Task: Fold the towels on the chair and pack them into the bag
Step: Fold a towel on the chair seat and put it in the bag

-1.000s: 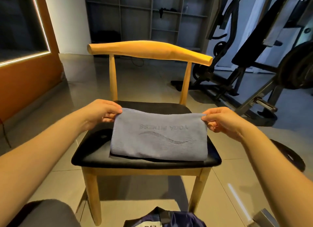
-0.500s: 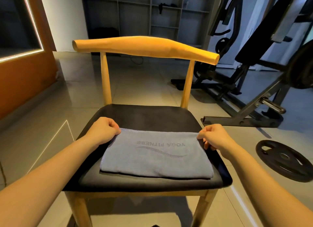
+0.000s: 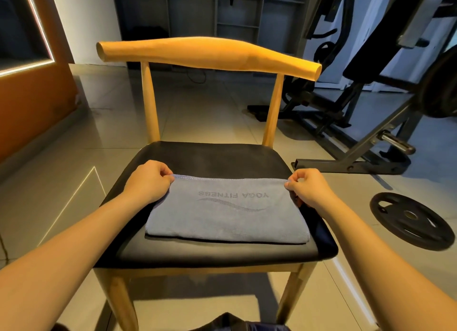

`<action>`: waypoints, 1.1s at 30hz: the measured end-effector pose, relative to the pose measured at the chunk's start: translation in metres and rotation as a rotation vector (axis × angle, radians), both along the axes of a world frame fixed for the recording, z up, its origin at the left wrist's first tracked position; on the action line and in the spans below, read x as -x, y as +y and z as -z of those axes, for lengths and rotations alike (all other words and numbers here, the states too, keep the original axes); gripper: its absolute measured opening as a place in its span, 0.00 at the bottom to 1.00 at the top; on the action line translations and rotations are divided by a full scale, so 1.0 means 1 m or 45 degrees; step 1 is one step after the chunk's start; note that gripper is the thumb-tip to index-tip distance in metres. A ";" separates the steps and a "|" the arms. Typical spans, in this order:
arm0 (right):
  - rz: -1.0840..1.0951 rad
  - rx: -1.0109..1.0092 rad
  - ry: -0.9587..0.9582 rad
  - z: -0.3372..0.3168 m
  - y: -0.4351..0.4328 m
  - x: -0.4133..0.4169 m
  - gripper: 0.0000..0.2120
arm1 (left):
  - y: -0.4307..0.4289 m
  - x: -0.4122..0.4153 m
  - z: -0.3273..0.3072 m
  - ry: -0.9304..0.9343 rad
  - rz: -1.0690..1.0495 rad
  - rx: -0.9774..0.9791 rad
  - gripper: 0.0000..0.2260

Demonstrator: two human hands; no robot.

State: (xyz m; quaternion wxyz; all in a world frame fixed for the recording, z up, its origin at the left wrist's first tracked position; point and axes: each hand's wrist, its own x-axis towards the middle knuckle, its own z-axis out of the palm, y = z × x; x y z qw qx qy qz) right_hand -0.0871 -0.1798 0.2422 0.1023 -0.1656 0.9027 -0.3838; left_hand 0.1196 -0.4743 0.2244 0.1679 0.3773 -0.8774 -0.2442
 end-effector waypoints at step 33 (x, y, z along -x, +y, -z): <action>-0.747 -0.781 0.618 0.022 0.017 -0.083 0.39 | 0.011 -0.003 0.010 -0.500 0.503 0.333 0.30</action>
